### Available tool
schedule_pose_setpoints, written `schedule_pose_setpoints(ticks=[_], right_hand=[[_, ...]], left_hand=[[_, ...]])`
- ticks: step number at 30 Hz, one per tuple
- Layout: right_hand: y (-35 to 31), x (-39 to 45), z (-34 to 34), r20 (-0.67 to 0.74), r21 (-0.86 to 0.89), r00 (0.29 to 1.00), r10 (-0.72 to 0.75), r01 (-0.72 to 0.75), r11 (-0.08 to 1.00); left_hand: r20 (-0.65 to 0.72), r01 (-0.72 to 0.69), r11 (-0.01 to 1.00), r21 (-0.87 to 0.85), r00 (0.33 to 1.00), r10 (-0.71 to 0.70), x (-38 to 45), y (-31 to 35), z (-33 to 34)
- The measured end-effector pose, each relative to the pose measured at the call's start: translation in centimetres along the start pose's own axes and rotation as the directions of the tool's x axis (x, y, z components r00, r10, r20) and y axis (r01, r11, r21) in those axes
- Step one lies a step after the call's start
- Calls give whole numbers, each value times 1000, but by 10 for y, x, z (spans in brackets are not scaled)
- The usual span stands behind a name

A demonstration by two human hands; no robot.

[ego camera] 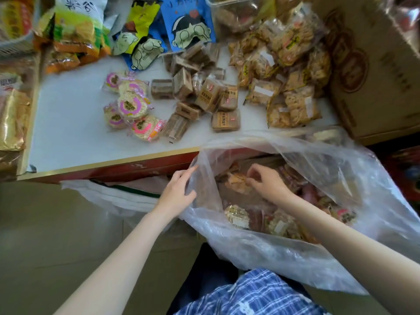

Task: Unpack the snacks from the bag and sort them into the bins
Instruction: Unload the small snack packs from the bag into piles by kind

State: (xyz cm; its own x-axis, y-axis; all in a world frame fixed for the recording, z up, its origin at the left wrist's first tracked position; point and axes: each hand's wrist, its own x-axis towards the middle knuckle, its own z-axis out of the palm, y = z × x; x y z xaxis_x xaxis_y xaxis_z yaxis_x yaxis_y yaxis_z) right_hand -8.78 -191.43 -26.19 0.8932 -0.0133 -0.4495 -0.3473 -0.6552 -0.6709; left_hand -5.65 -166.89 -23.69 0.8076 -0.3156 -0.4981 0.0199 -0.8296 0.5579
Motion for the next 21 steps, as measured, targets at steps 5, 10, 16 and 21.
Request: schedule_pose_setpoints(ticks=[5,10,16,21], right_hand=[[-46,-7,-106,-321,318,946,-38,145,937],[-94,53,-215,-671,421,740,48,327,846],[-87,132,-246,-627,308,760,173,38,951],[-82,135,-223,-379,-450,918,-117,-73,890]], left_hand=[[-48,-2,1000,13,999,2,13,12,0],[-26,-17,999,37,999,18,14,19,-9],[-33,33,999,44,999,-31,7,8,-12],[-87,8,999,36,996,-5,8,9,-11]])
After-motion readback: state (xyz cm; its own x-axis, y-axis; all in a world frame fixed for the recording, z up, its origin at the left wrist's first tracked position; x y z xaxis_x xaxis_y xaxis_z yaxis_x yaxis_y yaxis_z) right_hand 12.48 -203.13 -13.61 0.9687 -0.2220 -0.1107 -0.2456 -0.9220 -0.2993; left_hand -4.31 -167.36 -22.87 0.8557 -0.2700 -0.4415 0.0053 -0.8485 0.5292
